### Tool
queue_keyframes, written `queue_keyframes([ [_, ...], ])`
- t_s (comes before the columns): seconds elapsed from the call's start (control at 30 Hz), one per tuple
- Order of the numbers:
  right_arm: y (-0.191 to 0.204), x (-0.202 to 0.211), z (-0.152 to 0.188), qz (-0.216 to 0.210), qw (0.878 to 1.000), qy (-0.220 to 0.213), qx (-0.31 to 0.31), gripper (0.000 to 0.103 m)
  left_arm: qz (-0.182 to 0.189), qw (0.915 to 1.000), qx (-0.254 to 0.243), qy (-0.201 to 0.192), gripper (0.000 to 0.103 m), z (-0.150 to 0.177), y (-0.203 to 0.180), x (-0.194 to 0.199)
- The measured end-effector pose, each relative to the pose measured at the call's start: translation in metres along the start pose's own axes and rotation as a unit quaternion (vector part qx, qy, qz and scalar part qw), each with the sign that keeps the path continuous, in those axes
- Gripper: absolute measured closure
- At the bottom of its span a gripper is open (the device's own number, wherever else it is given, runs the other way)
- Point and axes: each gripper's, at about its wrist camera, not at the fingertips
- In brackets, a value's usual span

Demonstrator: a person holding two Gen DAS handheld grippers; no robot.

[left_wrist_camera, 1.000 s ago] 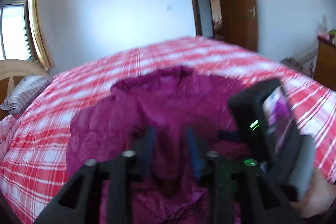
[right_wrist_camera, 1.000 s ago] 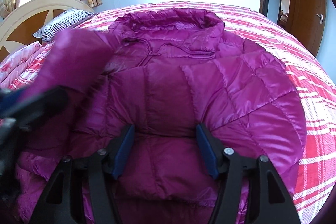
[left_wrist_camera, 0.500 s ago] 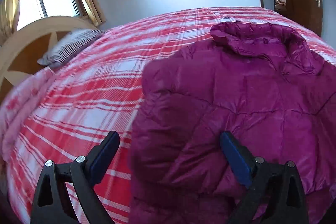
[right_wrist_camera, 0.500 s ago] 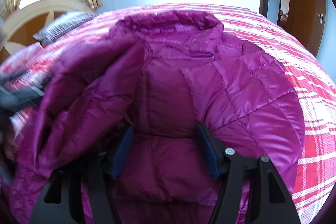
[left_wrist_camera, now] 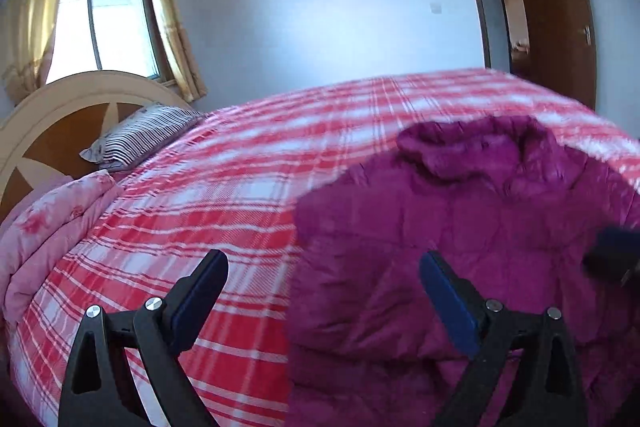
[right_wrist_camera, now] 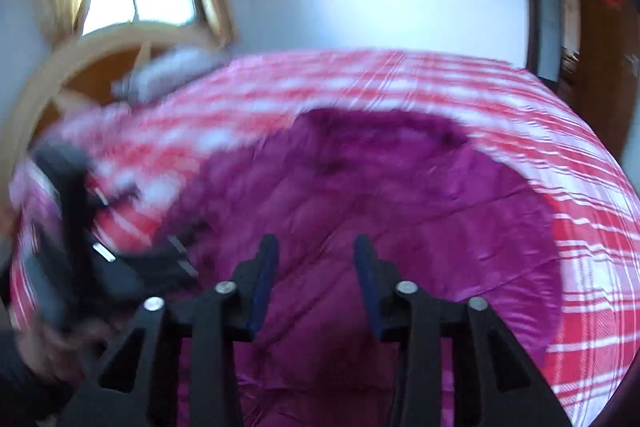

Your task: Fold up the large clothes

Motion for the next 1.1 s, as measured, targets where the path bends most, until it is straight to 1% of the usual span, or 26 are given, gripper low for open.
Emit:
queue_keyframes([
  [0.07,-0.003,-0.020,0.009,-0.003,1.000,0.026,-0.005,0.066,0.017,0.9995,0.024,-0.006,0.006,-0.010,0.012,0.003],
  [0.13,-0.010,-0.032,0.019,0.002,0.999,0.038,-0.012,0.067,0.061,0.9971,0.045,-0.004,0.006,-0.022,0.013,0.002],
  [0.17,-0.014,-0.038,0.025,0.000,0.999,0.043,-0.016,0.067,0.080,0.9958,0.045,-0.001,0.006,-0.025,0.008,0.000],
  [0.2,-0.017,-0.042,0.030,-0.003,0.999,0.045,-0.021,0.067,0.113,0.9930,0.035,0.008,0.006,-0.030,-0.004,-0.005],
  [0.23,-0.020,-0.045,0.033,-0.006,0.999,0.046,-0.025,0.067,0.132,0.9907,0.026,0.018,0.006,-0.031,-0.013,-0.011],
  [0.27,-0.021,-0.044,0.035,-0.012,0.999,0.045,-0.026,0.067,0.144,0.9891,0.011,0.031,0.006,-0.032,-0.026,-0.019],
  [0.3,-0.022,-0.044,0.035,-0.015,0.998,0.044,-0.031,0.067,0.143,0.9889,0.003,0.039,0.006,-0.032,-0.033,-0.025],
  [0.37,-0.022,-0.045,0.037,-0.015,0.998,0.045,-0.031,0.067,0.145,0.9862,-0.016,0.078,0.006,-0.031,-0.049,-0.048],
  [0.4,-0.022,-0.046,0.039,-0.015,0.998,0.045,-0.031,0.067,0.129,0.9865,-0.021,0.099,0.006,-0.028,-0.055,-0.062],
  [0.47,-0.023,-0.047,0.039,-0.015,0.998,0.044,-0.032,0.067,0.099,0.9880,-0.016,0.118,0.006,-0.019,-0.054,-0.082],
  [0.5,-0.022,-0.046,0.040,-0.016,0.998,0.042,-0.033,0.067,0.100,0.9860,-0.005,0.133,0.006,-0.013,-0.048,-0.093],
  [0.53,-0.023,-0.046,0.040,-0.019,0.998,0.041,-0.034,0.067,0.114,0.9827,0.013,0.145,0.006,-0.010,-0.042,-0.101],
  [0.57,-0.023,-0.047,0.041,-0.022,0.998,0.040,-0.036,0.067,0.136,0.9777,0.036,0.156,0.005,-0.008,-0.034,-0.108],
  [0.63,-0.024,-0.047,0.041,-0.030,0.998,0.040,-0.040,0.067,0.143,0.9751,0.049,0.163,0.005,-0.007,-0.030,-0.112],
  [0.8,-0.022,-0.048,0.041,-0.025,0.998,0.041,-0.036,0.066,0.125,0.9767,0.034,0.171,0.003,-0.005,-0.040,-0.116],
  [0.9,-0.020,-0.050,0.041,-0.020,0.998,0.044,-0.033,0.066,0.132,0.9759,0.038,0.169,0.003,-0.006,-0.041,-0.114],
  [0.93,-0.019,-0.050,0.041,-0.018,0.998,0.046,-0.031,0.066,0.139,0.9758,0.050,0.162,0.003,-0.007,-0.033,-0.112],
  [1.03,-0.022,-0.050,0.042,-0.025,0.998,0.044,-0.035,0.066,0.154,0.9762,0.094,0.120,0.003,-0.009,-0.004,-0.090],
  [1.1,-0.023,-0.049,0.043,-0.030,0.998,0.040,-0.039,0.066,0.149,0.9772,0.116,0.097,0.003,-0.012,0.010,-0.076],
])
Point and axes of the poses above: each gripper's, at about its wrist camera, not at the fingertips, and x roughly against the way its jaws point, y to its left, z to its underside, and after that the axes turned 8 degrees about y, right-handed
